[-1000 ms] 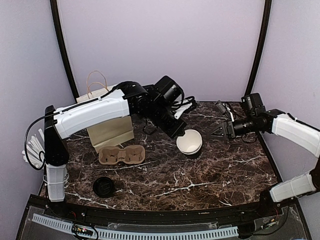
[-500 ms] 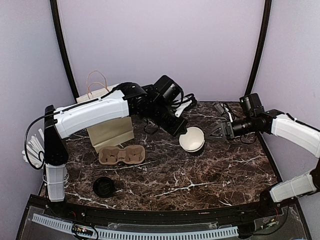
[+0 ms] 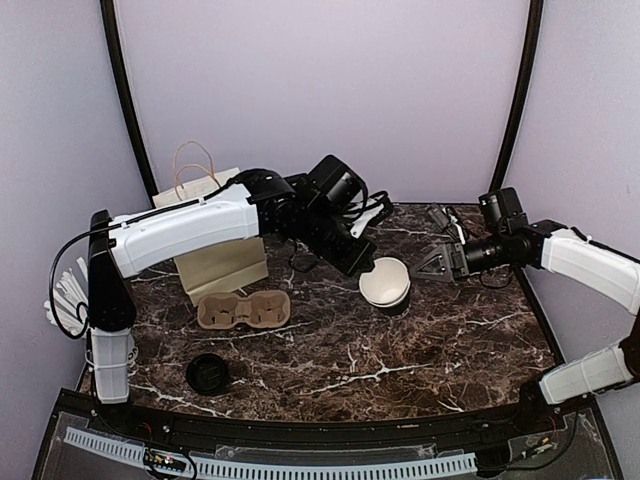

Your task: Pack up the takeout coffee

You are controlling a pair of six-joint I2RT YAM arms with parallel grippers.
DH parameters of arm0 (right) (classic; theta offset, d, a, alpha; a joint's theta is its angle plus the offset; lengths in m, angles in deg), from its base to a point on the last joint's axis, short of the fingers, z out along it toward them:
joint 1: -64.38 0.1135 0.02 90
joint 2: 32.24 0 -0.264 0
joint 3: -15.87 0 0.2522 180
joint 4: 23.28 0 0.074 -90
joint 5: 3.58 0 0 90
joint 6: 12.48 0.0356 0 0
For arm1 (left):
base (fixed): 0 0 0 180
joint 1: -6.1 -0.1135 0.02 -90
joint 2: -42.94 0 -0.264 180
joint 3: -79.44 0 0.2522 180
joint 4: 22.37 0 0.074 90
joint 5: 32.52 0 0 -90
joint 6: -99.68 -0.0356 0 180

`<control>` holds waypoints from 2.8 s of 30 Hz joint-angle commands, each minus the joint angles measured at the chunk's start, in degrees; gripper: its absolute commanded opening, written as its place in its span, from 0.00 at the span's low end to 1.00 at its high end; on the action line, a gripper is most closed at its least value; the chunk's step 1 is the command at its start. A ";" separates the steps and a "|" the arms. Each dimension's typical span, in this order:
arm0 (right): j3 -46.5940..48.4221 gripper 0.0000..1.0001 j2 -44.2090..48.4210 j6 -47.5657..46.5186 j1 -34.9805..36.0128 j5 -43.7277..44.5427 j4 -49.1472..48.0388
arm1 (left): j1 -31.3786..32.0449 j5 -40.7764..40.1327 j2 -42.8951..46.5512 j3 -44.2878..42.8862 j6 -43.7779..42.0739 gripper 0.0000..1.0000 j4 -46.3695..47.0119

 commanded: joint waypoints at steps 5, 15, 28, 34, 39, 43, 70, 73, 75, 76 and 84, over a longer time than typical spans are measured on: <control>2.13 0.82 1.11 2.10 -3.33 1.15 -1.03 | 0.32 -0.66 5.11 2.36 -0.20 0.00 0.91; 0.56 0.85 -1.73 1.08 -2.35 -4.06 -0.01 | 0.34 -0.64 5.78 3.90 -0.04 0.00 2.75; 1.06 0.81 -7.31 1.00 -1.18 2.55 0.98 | 0.32 1.27 5.95 4.44 0.64 0.00 4.77; 3.49 0.80 -12.92 -0.27 -1.33 12.77 4.59 | 0.32 1.96 6.61 5.96 0.94 0.00 5.97; 4.37 0.79 -13.71 -0.61 -1.47 11.38 4.50 | 0.32 1.50 6.64 7.00 1.28 0.00 5.73; 4.13 0.79 -11.31 -1.59 -2.53 12.84 4.42 | 0.08 2.29 5.92 6.87 0.55 0.00 3.09; -3.59 0.82 1.90 -2.26 -6.28 15.56 -1.46 | -5.35 4.64 -4.93 -2.71 0.73 0.24 -24.58; -3.94 0.82 2.23 -2.27 -6.29 15.56 -1.71 | -5.30 1.65 -4.81 -6.10 0.59 0.42 -26.46; -4.19 0.82 2.61 -2.40 -6.29 15.61 -1.91 | -4.70 -1.70 -3.86 -7.62 -0.16 0.46 -26.61; -4.32 0.82 2.85 -2.48 -6.29 15.71 -1.99 | -3.50 -4.07 -2.61 -7.78 -1.52 0.46 -26.22; -5.47 0.83 4.03 -3.09 -6.34 16.78 -2.99 | 5.99 -0.90 0.03 -6.51 -3.89 0.46 -24.01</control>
